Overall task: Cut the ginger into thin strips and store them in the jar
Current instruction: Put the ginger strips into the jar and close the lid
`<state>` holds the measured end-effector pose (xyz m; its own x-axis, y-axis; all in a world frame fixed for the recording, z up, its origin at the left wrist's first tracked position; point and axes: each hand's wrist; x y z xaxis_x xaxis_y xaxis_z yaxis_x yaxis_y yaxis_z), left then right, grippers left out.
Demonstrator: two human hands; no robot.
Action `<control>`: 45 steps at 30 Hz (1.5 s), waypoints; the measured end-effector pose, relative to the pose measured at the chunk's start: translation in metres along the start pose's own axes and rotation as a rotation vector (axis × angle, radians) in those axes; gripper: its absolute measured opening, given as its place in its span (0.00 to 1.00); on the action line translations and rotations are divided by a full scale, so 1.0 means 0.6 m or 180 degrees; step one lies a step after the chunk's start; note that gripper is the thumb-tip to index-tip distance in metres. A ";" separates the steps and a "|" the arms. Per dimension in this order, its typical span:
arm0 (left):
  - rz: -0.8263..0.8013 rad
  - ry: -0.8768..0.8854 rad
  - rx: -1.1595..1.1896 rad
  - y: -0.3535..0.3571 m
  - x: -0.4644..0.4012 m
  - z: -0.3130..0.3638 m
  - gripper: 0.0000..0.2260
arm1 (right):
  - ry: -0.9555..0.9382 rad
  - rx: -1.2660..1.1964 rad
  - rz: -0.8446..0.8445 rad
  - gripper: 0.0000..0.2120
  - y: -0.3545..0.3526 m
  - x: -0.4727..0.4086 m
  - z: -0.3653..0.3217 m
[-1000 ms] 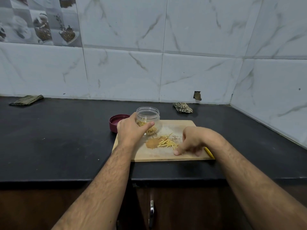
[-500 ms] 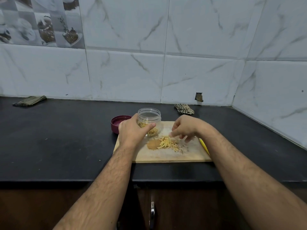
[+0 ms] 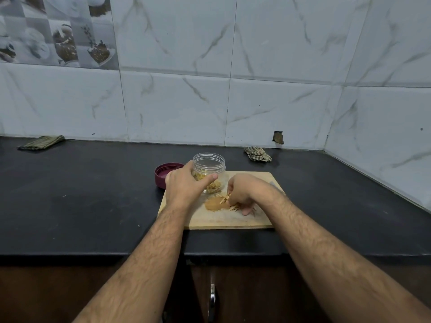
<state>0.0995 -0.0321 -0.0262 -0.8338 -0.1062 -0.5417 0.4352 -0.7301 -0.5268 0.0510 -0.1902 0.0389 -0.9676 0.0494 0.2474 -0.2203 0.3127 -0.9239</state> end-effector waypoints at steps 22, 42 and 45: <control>0.0033 0.0055 0.0020 -0.002 0.002 0.004 0.28 | -0.0408 -0.1200 -0.0087 0.03 -0.058 -0.014 0.059; 0.0084 0.0226 0.0137 -0.006 0.005 0.012 0.29 | -0.0552 -0.0310 0.0510 0.11 -0.122 -0.077 -0.104; 0.0099 0.0212 0.0128 -0.004 0.004 0.014 0.29 | -0.0563 -0.0286 0.0623 0.11 -0.116 -0.070 -0.108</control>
<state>0.0940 -0.0362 -0.0209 -0.7950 -0.0850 -0.6006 0.4455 -0.7538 -0.4831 0.1150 -0.1527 0.1116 -0.9989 -0.0467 0.0046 -0.0228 0.3967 -0.9176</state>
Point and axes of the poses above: each hand's wrist, its own x-axis away from the middle knuckle, its own y-axis out of the palm, z = x × y, and after that the axes turned 1 degree about z, right-handed
